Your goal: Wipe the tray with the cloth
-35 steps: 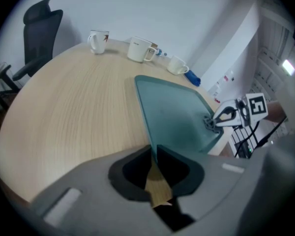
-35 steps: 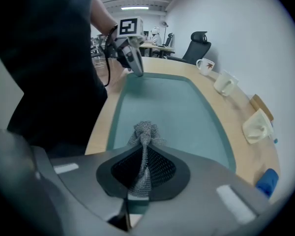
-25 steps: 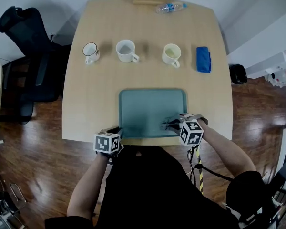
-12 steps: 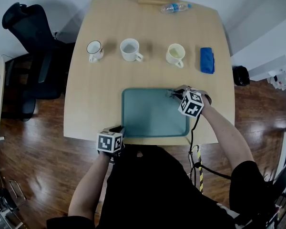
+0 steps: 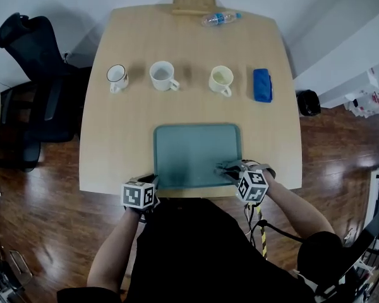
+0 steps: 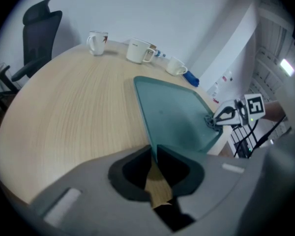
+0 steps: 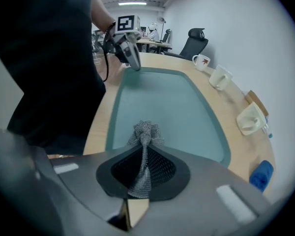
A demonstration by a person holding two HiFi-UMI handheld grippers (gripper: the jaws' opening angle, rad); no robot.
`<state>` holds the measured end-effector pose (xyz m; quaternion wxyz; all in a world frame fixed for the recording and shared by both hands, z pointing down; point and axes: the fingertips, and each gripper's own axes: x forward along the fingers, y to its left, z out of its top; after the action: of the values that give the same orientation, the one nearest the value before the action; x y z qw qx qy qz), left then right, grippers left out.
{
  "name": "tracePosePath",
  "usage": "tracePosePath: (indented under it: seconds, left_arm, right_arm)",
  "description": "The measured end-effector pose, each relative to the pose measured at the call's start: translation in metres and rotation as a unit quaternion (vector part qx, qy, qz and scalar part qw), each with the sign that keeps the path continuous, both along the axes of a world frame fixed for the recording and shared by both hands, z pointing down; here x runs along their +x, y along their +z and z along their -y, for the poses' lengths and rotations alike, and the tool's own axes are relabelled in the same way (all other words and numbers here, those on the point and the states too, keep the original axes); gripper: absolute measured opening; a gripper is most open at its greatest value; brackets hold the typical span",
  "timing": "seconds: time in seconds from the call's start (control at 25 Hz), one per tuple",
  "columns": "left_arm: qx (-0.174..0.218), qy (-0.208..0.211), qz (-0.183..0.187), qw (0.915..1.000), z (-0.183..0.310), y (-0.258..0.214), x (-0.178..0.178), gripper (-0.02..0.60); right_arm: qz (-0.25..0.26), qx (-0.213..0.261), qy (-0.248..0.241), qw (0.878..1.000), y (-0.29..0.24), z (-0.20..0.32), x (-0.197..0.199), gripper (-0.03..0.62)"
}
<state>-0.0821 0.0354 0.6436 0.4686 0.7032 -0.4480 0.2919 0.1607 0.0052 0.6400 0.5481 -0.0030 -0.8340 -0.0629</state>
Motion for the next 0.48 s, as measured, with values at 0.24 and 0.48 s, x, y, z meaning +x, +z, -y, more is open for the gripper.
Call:
tracePosePath:
  seconds: [0.24,0.48]
  left_arm:
    - [0.001,0.002,0.001,1.0000,0.000,-0.002,0.002,0.041]
    - [0.002,0.000,0.006,1.0000,0.003,-0.003,0.001,0.041]
  right_arm:
    - [0.002,-0.053,-0.035,0.998,-0.001,-0.039,0.003,0.026]
    - [-0.003,0.017,-0.026,1.000,-0.002,0.039,0.006,0.026]
